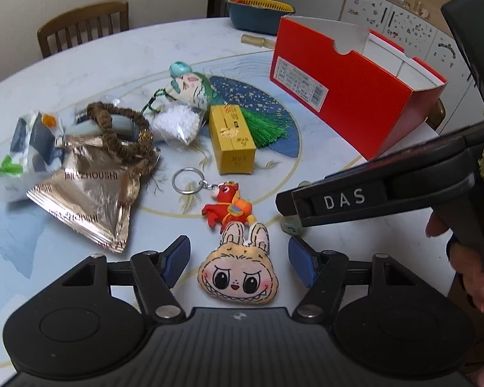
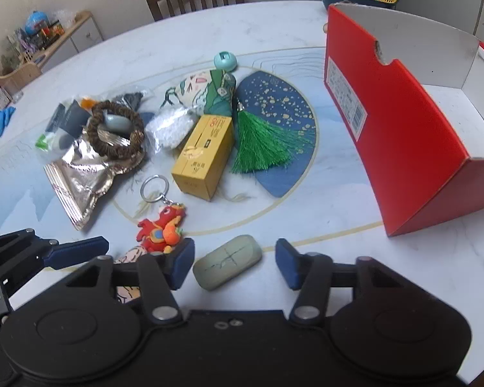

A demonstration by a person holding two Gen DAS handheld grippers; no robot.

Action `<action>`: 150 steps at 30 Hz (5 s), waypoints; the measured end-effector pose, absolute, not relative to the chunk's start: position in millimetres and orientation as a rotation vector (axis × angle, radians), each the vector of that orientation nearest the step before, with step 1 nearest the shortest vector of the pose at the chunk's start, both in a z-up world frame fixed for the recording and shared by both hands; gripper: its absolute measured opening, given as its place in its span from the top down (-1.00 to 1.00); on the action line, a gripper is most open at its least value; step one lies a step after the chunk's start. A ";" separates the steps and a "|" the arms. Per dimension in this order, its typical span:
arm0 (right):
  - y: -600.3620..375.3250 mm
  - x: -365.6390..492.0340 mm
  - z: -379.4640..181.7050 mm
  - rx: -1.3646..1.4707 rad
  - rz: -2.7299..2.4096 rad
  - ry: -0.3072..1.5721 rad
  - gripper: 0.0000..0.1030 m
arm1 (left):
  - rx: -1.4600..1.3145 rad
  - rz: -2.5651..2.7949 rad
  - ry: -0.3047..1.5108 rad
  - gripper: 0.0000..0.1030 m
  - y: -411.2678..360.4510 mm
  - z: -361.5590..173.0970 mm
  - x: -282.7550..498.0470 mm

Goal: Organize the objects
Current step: 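Close left tool on the rabbit-face plush charm while right tool approaches the pale green bar, then close right tool on the pale green oval bar and lift it, then carry the rabbit charm in left tool while right tool carries the green bar into the shoebox, then open left tool to drop the rabbit charm while right tool releases the green bar in the box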

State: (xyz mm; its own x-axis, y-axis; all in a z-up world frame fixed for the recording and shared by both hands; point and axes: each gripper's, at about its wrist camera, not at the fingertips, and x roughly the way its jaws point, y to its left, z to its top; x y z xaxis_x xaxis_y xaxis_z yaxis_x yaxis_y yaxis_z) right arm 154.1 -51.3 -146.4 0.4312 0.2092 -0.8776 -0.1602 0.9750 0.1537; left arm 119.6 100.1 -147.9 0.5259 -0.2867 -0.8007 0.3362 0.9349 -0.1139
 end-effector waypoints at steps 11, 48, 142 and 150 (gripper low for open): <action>-51.7 154.1 -146.7 0.097 0.206 1.110 0.19 | 0.008 -0.355 0.948 0.16 105.0 -151.4 121.7; -41.8 155.7 -149.1 0.112 0.211 1.140 0.31 | -0.092 -0.296 0.898 0.33 132.9 -134.7 133.6; -330.4 323.5 -127.4 -0.148 0.420 1.150 0.47 | 0.150 -0.280 1.165 0.03 -256.4 -156.6 396.7; -338.5 318.8 -112.5 -0.079 0.422 1.121 0.27 | 0.127 -0.287 1.099 -0.13 -245.4 -135.9 387.1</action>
